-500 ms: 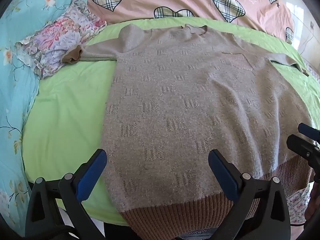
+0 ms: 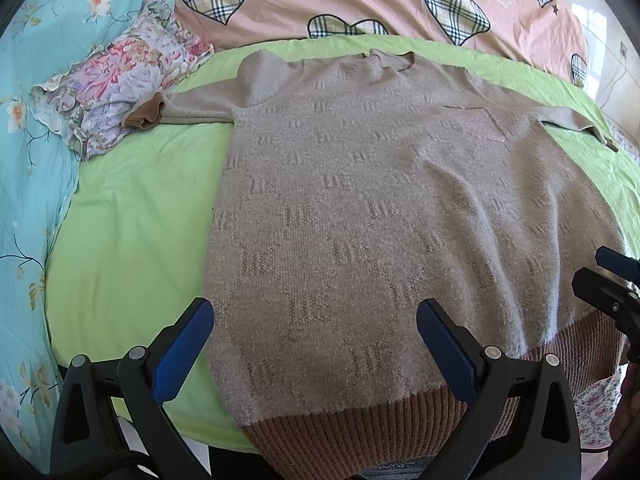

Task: Fold small clothes

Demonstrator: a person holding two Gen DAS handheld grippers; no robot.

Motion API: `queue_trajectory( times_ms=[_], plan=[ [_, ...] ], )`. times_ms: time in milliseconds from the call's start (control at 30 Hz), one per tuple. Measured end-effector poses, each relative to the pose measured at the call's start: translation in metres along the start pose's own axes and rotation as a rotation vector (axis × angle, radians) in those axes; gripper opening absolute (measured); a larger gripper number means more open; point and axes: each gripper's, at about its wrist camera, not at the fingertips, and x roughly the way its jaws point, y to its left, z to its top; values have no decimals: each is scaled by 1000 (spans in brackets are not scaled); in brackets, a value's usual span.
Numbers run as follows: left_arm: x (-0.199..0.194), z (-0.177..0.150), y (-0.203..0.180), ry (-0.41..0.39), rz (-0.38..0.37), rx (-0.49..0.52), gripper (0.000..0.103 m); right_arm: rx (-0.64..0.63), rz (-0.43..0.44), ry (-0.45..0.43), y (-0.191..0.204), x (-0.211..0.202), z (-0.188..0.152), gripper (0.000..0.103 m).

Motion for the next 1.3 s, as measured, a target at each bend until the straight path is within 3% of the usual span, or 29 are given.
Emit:
queue_trajectory(
  times_ms=[700,1000,1300],
  plan=[
    [11,0,2,-8,-14,2,102,20,18,2,-7,-1,4,101],
    [11,3,0,-115,-31,-19,102,18,10,-9,-6,1,6,101],
    [20,11,1,-69,-33,-16,102,71,11,-32,-19,1,12,101]
  ],
)
